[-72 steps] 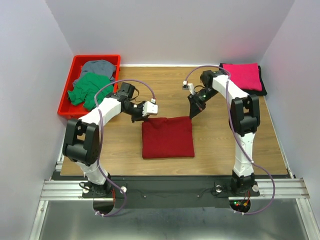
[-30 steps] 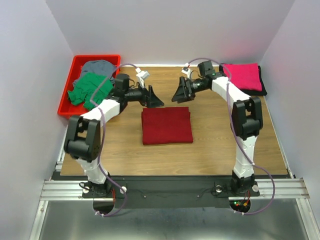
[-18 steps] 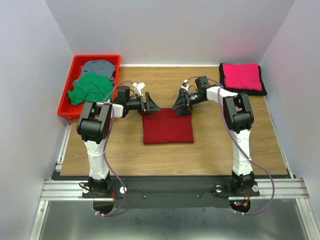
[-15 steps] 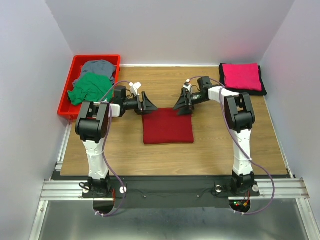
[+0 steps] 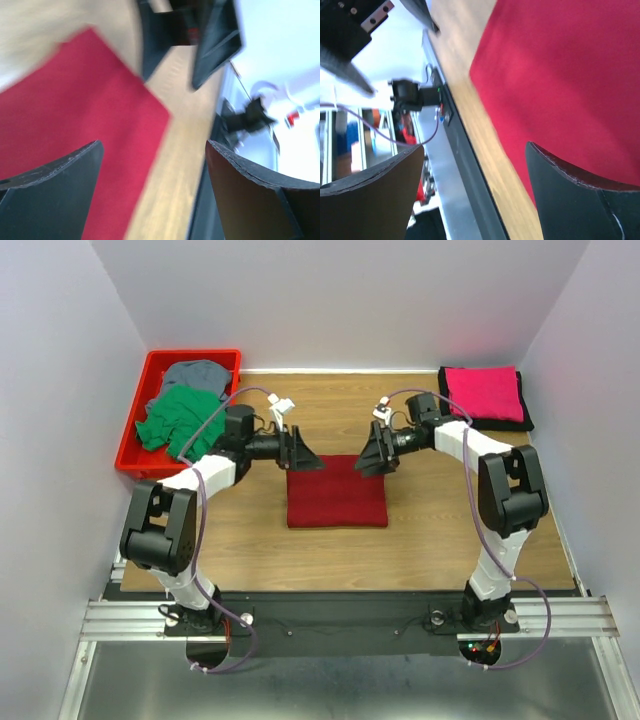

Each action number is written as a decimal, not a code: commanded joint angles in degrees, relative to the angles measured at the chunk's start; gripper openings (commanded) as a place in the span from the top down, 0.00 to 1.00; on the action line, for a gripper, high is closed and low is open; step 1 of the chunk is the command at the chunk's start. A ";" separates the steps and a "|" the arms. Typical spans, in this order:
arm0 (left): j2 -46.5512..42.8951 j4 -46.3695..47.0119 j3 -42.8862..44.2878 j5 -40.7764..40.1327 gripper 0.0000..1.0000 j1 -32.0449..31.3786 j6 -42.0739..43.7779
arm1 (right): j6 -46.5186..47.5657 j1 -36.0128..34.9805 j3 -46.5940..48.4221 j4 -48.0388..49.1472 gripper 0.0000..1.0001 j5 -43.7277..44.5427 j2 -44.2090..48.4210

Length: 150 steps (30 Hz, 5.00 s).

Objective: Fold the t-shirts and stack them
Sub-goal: Fold the tshirt, then neatly place the folded tshirt to the corner

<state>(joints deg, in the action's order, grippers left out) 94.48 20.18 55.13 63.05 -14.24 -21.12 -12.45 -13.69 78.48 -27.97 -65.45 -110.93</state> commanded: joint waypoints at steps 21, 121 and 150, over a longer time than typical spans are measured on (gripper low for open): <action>0.03 -8.39 -3.55 4.01 0.05 -1.66 10.91 | 3.50 0.95 -10.01 0.37 0.11 0.78 3.07; 7.74 -19.48 12.36 -55.75 0.51 -46.32 72.80 | -3.55 20.37 -25.13 -0.60 0.14 17.73 17.42; 16.53 -22.56 19.92 -48.11 0.97 -41.22 72.46 | -6.27 21.08 -24.86 5.71 0.11 16.14 16.10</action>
<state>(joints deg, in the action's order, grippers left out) 112.44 -0.95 71.99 11.33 -56.25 53.41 -16.53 7.05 52.12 -27.83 -47.16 -94.39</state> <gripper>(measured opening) 0.098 0.904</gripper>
